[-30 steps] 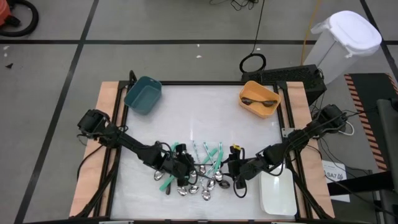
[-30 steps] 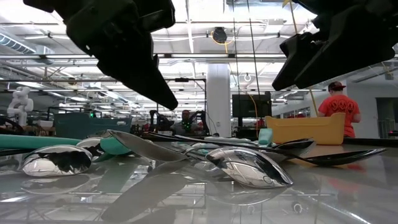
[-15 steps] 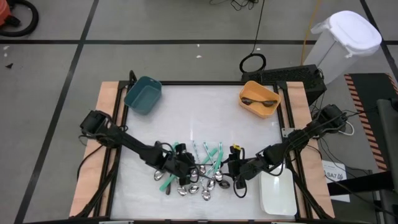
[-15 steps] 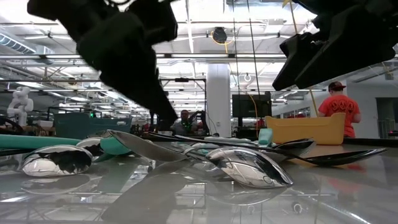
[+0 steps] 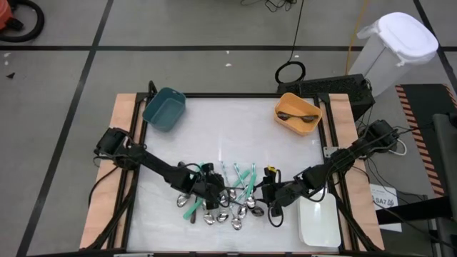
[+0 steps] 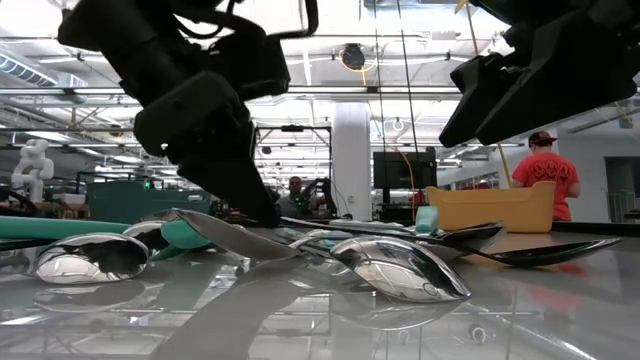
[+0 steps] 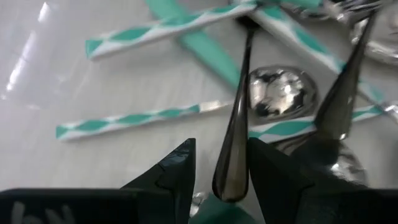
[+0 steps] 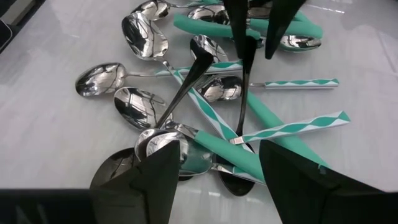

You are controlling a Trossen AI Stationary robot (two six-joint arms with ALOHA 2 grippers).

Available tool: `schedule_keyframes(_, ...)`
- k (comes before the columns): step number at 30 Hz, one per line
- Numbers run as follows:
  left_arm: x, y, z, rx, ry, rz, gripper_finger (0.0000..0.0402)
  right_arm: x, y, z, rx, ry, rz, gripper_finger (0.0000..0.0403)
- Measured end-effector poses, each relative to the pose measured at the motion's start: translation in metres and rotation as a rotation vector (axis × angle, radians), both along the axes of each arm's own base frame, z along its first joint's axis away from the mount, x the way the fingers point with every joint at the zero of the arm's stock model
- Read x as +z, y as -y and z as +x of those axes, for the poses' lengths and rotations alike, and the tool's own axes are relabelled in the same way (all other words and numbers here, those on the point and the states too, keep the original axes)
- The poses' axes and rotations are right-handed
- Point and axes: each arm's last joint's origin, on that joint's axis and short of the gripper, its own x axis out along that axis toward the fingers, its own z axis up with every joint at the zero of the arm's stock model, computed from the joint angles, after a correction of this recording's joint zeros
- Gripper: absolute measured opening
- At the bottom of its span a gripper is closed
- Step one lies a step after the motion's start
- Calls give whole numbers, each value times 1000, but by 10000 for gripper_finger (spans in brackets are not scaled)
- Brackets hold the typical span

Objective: Sort silverware by color (type)
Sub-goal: Put the black spoon into the yellow bin

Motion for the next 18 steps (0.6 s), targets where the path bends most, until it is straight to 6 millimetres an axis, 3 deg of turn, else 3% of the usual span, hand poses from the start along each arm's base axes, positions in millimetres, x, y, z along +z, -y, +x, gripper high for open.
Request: schedule_keyframes(18,-2,-7,1,16,-31,-26,148,0,0,0,7,-2,-6,214)
